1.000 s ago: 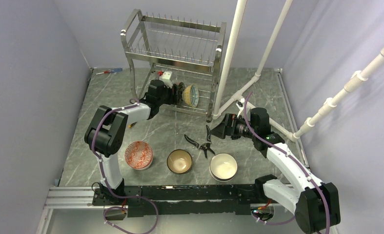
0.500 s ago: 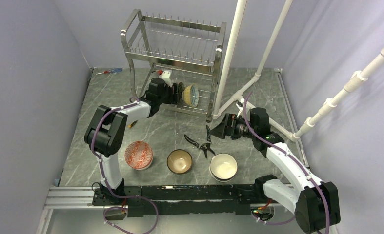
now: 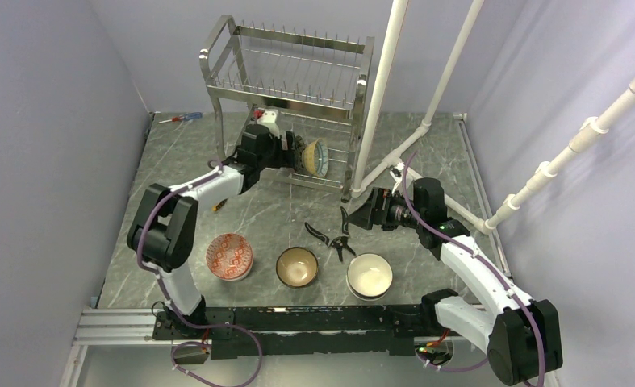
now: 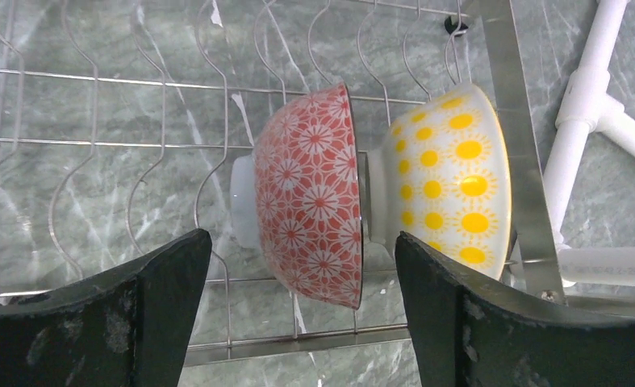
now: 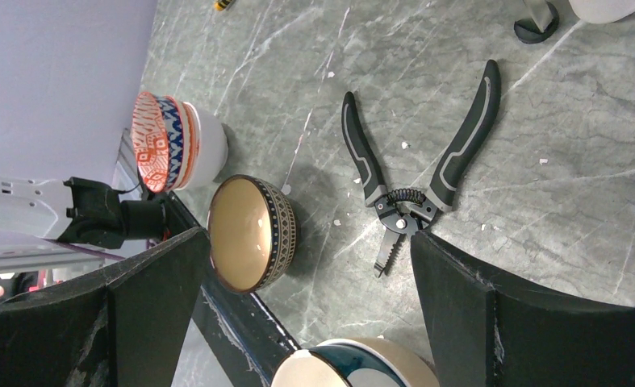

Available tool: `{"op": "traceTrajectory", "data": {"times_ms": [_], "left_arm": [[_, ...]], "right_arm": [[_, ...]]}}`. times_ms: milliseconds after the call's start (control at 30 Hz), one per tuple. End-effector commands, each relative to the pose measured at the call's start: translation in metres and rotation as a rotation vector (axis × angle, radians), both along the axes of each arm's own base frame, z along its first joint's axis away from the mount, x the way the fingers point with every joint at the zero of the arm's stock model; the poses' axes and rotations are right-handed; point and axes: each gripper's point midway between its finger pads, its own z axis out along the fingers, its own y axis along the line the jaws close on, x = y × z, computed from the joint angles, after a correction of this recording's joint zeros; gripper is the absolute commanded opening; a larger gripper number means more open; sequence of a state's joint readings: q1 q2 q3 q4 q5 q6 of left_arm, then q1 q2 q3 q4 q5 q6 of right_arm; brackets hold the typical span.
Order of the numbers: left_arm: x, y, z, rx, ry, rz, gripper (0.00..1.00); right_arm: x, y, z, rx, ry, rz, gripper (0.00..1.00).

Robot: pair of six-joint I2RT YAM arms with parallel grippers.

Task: Load the bowls into the dish rack
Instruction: Place the bowl in the dish rack, then pick up the bowl from the center of the board.

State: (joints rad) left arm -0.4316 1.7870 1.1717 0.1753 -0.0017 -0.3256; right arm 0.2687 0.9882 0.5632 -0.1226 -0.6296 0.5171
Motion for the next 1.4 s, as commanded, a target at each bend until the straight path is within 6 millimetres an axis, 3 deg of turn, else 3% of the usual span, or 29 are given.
{"op": "traceTrajectory", "data": {"times_ms": [0,233,500,733,900,1133,1367], "left_arm": [[-0.004,0.012,0.034,0.011,-0.063,0.048,0.90],[-0.025,0.039,0.065,0.038,-0.129,0.118,0.94],[-0.079,0.060,0.086,0.033,-0.127,0.096,0.94],[-0.136,0.070,0.071,-0.022,-0.035,0.054,0.94],[-0.165,0.072,0.059,-0.080,0.023,0.043,0.94],[-0.190,0.060,0.058,-0.184,0.024,-0.039,0.93],[-0.200,0.046,0.048,-0.198,0.065,-0.139,0.91]], "right_arm": [[0.008,0.001,0.015,0.017,-0.055,-0.003,1.00],[0.009,0.001,0.016,0.016,-0.054,-0.006,1.00],[0.011,0.000,0.014,0.003,-0.053,-0.013,1.00],[0.013,-0.002,0.006,-0.020,-0.037,-0.017,1.00],[0.016,-0.003,0.002,-0.045,-0.020,-0.012,1.00],[0.017,-0.005,0.003,-0.075,-0.033,-0.008,1.00],[0.019,-0.006,-0.003,-0.072,0.000,-0.034,1.00]]}}
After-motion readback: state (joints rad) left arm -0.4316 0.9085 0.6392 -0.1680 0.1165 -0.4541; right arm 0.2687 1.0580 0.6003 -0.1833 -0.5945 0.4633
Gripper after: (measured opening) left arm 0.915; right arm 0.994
